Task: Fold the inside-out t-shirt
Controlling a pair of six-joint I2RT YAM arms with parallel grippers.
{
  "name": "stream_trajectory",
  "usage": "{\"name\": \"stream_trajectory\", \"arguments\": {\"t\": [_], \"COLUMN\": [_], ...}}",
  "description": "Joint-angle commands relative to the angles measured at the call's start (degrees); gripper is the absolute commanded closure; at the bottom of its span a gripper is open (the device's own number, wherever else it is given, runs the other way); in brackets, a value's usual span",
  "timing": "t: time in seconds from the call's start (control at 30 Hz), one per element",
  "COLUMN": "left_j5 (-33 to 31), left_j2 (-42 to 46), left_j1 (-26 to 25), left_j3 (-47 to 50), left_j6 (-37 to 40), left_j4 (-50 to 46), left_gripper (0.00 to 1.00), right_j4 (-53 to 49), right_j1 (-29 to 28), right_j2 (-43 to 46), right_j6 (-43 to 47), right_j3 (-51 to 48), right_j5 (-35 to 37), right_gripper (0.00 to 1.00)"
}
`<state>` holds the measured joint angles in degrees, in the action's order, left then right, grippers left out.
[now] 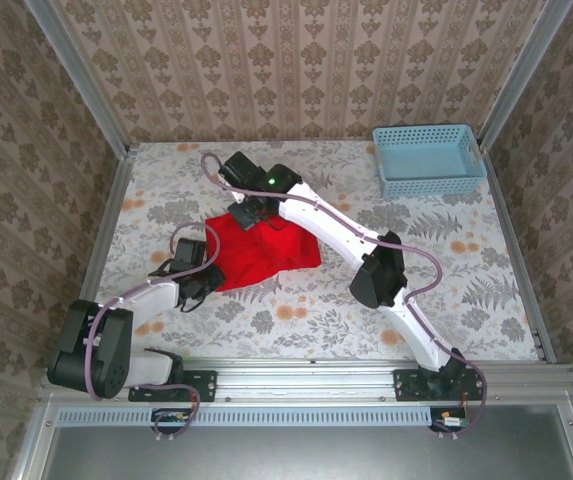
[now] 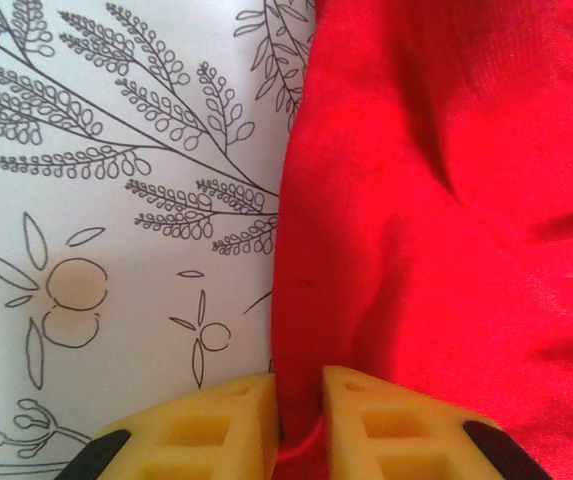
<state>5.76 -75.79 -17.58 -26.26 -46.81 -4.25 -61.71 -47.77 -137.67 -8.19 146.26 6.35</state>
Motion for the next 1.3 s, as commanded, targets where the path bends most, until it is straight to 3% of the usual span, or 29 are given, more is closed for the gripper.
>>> {"name": "stream_trajectory", "arguments": {"t": [0.0, 0.23, 0.3, 0.5, 0.63, 0.77, 0.9, 1.0, 1.1, 1.27], "left_j5": [4.0, 3.3, 2.7, -2.3, -5.6, -7.9, -10.6, -14.3, -13.7, -14.3], "left_j2": [-4.5, -2.7, -1.6, 10.3, 18.6, 22.8, 19.1, 12.7, 3.9, -5.6], "left_j1": [-2.0, -2.2, -2.2, -1.2, -0.6, -1.8, -7.5, -13.1, -14.3, -14.0], "left_j3": [2.7, 3.3, 3.5, 5.8, 2.9, -1.9, -9.8, -16.7, -22.1, -24.8], "left_j6": [-1.5, -1.6, -1.6, -2.8, -0.2, 3.0, 7.1, 9.5, 9.8, 9.6], "left_j4": [4.0, 3.1, 2.2, -3.5, -13.5, -20.5, -23.6, -25.1, -24.7, -21.0], "left_gripper": [0.8, 0.81, 0.81, 0.74, 0.69, 0.61, 0.47, 0.4, 0.38, 0.4], "right_j4": [-0.9, 0.0, 0.9, 2.7, 0.3, 4.2, 14.2, 21.1, 25.0, 27.0], "right_j1": [0.6, 0.6, 0.6, 0.6, 0.8, 2.9, 7.9, 12.9, 15.6, 16.5], "right_j2": [-1.4, -4.4, -5.3, -6.8, -1.5, 8.2, 17.6, 20.1, 18.6, 11.0], "right_j6": [-4.1, -4.5, -4.5, -4.9, -4.2, -3.6, -5.4, -8.5, -8.6, -6.4], "right_j3": [3.7, 3.6, 3.7, 7.9, 6.6, -7.1, -26.5, -36.3, -39.7, -35.1], "right_j5": [-3.9, -5.0, -5.6, -12.1, -7.0, -0.4, -1.8, -7.1, -9.3, -9.8], "right_gripper": [0.99, 0.95, 0.87, 0.5, 0.38, 0.34, 0.32, 0.34, 0.35, 0.38]}}
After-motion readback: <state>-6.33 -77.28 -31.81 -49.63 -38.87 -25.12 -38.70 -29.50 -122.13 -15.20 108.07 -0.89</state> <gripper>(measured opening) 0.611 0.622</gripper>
